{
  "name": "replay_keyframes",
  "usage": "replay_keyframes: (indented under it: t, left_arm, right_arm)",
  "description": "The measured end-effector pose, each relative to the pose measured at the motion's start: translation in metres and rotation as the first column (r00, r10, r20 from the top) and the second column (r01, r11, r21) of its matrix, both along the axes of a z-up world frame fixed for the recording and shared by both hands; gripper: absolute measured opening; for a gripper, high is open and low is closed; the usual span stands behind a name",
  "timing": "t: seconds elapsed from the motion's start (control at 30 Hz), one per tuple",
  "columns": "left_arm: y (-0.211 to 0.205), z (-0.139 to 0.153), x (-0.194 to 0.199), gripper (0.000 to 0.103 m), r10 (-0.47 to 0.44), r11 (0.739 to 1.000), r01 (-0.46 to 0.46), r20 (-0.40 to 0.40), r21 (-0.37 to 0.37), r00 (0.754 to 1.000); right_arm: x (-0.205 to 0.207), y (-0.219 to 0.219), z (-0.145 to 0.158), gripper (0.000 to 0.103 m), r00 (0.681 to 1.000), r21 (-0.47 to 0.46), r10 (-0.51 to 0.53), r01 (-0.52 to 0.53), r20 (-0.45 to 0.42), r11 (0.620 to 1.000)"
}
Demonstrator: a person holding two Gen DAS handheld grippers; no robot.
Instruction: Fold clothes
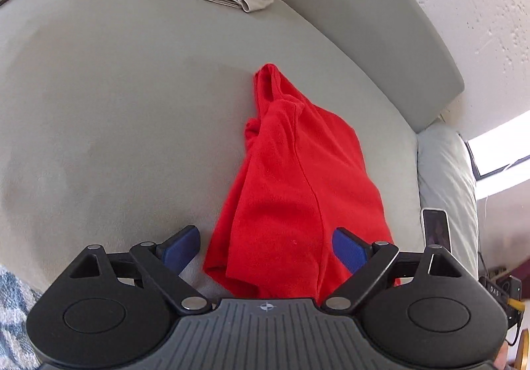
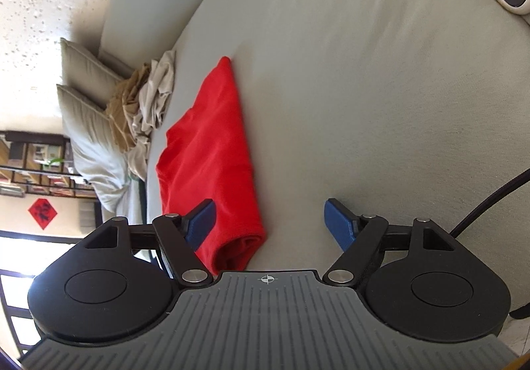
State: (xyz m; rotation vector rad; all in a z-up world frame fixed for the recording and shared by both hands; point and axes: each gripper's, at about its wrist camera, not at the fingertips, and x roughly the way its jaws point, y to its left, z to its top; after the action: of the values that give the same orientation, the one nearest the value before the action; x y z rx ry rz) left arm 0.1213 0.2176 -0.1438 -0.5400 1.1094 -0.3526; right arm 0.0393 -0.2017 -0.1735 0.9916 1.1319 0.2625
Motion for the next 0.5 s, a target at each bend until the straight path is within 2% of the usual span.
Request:
replay_keyframes:
  t: [0.13, 0.17, 0.2, 0.27, 0.4, 0.5]
  left_arm:
    - [-0.002, -0.004, 0.013, 0.090, -0.102, 0.991, 0.100, -0.013, -0.087, 0.995]
    - [-0.003, -0.005, 0.017, 0.082, -0.128, 0.984, 0.124, -0.021, -0.124, 0.992]
    - [-0.004, -0.006, 0.020, 0.081, -0.149, 0.979, 0.144, -0.027, -0.143, 0.988]
    - [-0.007, -0.008, 0.025, 0.078, -0.178, 0.974, 0.170, -0.037, -0.148, 0.983]
    - [-0.008, -0.011, 0.033, 0.062, -0.200, 0.975, 0.194, -0.054, -0.107, 0.978]
    - [-0.001, -0.016, 0.037, 0.060, -0.183, 0.975, 0.172, -0.072, -0.142, 0.980]
  right_arm:
    - [0.011, 0.006, -0.004, 0.077, 1.000, 0.024, 0.026, -0.027, 0.016, 0.999]
    - [0.015, 0.008, -0.006, 0.077, 0.999, 0.034, 0.045, -0.045, 0.025, 0.998]
    - [0.020, 0.010, -0.008, 0.076, 0.997, 0.048, 0.065, -0.067, 0.035, 0.997]
    - [0.032, 0.013, -0.013, 0.073, 0.993, 0.077, 0.104, -0.108, 0.049, 0.991]
    - [0.054, 0.017, -0.021, 0.068, 0.990, 0.112, 0.131, -0.138, 0.060, 0.984]
    - [0.071, 0.019, -0.027, 0.068, 0.988, 0.136, 0.143, -0.149, 0.054, 0.979]
